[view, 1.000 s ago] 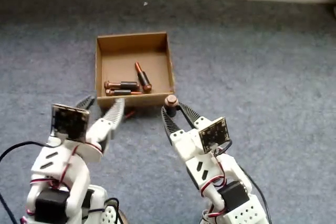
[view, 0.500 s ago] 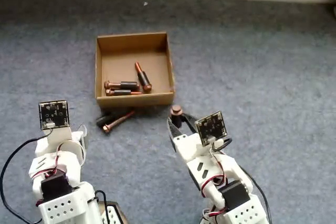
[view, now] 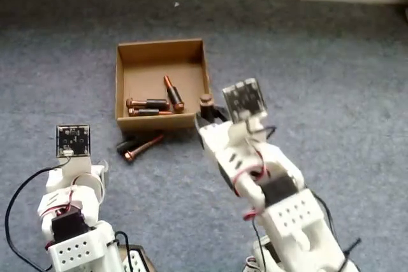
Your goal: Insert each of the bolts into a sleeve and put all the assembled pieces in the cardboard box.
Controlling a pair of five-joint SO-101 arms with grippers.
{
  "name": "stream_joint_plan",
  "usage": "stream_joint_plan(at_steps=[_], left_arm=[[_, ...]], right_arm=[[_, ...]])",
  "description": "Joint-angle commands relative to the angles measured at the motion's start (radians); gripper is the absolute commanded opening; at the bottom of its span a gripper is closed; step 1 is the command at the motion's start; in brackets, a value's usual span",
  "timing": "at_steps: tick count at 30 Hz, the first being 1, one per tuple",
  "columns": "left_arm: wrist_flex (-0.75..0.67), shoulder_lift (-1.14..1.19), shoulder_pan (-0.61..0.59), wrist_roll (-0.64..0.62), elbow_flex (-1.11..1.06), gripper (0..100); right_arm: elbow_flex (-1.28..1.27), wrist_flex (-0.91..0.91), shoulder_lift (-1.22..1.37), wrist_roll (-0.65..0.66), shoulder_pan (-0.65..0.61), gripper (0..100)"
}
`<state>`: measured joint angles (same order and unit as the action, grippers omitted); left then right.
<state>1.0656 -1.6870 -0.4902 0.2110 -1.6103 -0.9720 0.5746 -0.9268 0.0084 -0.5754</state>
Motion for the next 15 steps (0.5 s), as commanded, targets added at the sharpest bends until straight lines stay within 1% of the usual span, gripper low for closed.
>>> stream_joint_plan(at_steps=[1, 8, 12, 15], left_arm=[[-0.002, -0.002, -0.005, 0.009, 0.001, 23], [-0.002, -0.002, -0.005, 0.009, 0.001, 23], [-0.002, -0.002, -0.005, 0.009, 0.001, 23], [-0.002, -0.002, -0.005, 0.009, 0.001, 23]], right_arm=[[0.208, -0.107, 0.216, 0.012, 0.012, 0.5], [0.407, -0.323, 0.568, 0.015, 0.016, 0.5], [0.486, -0.414, 0.777, 0.097, 0.030, 0.5], [0.538, -0.420, 0.905, 0.132, 0.039, 0.7]])
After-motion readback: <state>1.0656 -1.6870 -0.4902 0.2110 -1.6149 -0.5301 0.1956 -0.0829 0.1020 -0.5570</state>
